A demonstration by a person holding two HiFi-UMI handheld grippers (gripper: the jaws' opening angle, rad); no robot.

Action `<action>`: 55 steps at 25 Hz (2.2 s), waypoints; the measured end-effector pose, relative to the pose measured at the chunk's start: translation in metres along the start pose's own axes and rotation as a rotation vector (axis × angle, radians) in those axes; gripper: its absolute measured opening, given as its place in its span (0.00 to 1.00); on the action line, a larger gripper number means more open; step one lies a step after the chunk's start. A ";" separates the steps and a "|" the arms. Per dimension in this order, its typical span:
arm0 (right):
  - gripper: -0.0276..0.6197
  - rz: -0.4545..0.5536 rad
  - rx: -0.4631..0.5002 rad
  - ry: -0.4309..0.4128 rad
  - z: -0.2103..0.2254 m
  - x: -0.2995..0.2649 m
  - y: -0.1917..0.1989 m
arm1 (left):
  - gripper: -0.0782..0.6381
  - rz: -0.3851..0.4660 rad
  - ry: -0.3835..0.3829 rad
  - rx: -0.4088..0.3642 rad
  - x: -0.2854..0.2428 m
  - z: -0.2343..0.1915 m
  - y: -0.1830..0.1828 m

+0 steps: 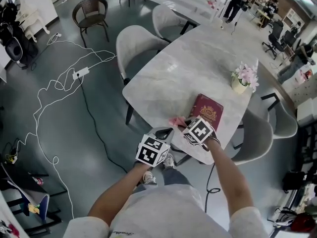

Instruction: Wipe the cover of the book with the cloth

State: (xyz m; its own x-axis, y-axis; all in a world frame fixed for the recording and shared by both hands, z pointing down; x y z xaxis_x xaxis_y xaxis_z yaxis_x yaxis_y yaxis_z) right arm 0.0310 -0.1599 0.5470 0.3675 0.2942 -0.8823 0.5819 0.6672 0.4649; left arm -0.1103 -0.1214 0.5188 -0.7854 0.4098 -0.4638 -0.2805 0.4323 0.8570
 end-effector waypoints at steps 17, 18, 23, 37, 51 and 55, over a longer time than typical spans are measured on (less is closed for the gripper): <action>0.07 0.222 -0.174 0.050 -0.025 0.042 0.022 | 0.12 0.031 -0.016 0.001 0.007 0.015 -0.003; 0.07 0.241 -0.185 0.059 -0.025 0.049 0.024 | 0.12 0.031 -0.015 -0.003 0.006 0.018 -0.006; 0.07 0.344 -0.231 0.109 -0.028 0.081 0.036 | 0.12 0.044 -0.001 -0.024 -0.001 0.034 -0.019; 0.07 0.596 -0.346 0.252 -0.013 0.168 0.103 | 0.12 0.075 -0.010 -0.100 -0.036 0.110 -0.054; 0.07 0.757 -0.385 0.337 -0.007 0.221 0.154 | 0.12 0.124 -0.048 -0.138 -0.048 0.160 -0.074; 0.07 0.779 -0.380 0.344 -0.006 0.226 0.159 | 0.12 0.145 -0.062 -0.147 -0.046 0.169 -0.080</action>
State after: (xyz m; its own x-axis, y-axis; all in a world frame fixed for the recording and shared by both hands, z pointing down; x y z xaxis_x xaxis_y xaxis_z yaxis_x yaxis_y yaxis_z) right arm 0.2027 0.0166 0.4209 0.2843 0.8988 -0.3338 -0.0371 0.3582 0.9329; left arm 0.0417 -0.0388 0.4336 -0.7890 0.5099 -0.3427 -0.2487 0.2450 0.9371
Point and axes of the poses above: the fingertips, and each gripper's own axes: x backward along the fingers, z to its right, y out of its underside, the point moved 9 cm from there along x, backward along the fingers, and after that the axes turned 5 degrees about -x, right-handed, at the moved point
